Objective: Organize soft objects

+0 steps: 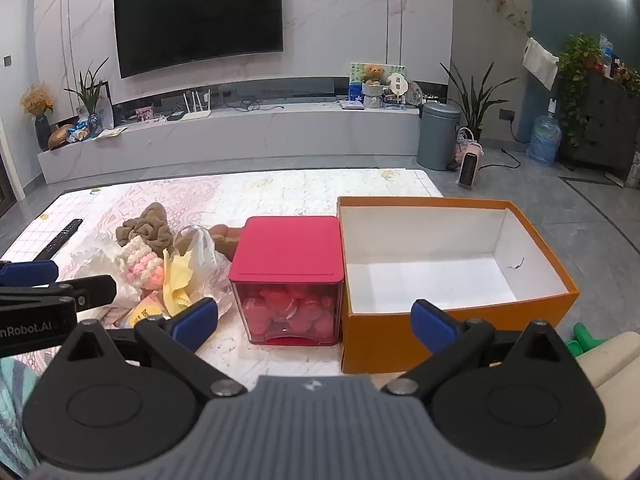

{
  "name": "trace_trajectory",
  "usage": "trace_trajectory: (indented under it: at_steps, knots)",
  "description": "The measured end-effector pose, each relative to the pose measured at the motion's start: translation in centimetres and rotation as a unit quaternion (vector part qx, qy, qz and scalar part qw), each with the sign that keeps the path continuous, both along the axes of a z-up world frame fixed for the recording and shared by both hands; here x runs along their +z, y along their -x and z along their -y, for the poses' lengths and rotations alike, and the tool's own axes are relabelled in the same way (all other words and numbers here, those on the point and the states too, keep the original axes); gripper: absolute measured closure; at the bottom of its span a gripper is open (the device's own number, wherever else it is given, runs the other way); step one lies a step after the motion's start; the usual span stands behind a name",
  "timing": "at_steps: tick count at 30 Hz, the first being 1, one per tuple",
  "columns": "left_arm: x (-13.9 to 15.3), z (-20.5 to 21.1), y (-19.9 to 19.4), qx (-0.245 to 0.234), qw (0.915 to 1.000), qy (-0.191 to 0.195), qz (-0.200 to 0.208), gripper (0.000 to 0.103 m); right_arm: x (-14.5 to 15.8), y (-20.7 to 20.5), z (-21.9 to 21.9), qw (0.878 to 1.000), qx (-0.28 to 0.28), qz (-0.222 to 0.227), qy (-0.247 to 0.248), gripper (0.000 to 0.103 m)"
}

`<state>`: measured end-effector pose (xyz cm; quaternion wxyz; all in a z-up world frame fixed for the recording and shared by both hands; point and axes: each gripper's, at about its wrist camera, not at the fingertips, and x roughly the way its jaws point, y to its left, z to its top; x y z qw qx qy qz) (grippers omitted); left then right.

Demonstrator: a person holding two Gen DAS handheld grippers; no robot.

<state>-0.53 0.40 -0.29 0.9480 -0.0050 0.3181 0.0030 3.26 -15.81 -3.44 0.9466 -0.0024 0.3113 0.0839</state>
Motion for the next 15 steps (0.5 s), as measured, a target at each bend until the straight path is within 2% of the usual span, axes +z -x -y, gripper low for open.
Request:
trace_trajectory:
  at_steps: [15]
  knots:
    - [-0.35,0.02,0.18,0.003,1.0,-0.004,-0.004,0.018,-0.23,0.21,-0.36,1.0,0.003,-0.005,0.001,0.002]
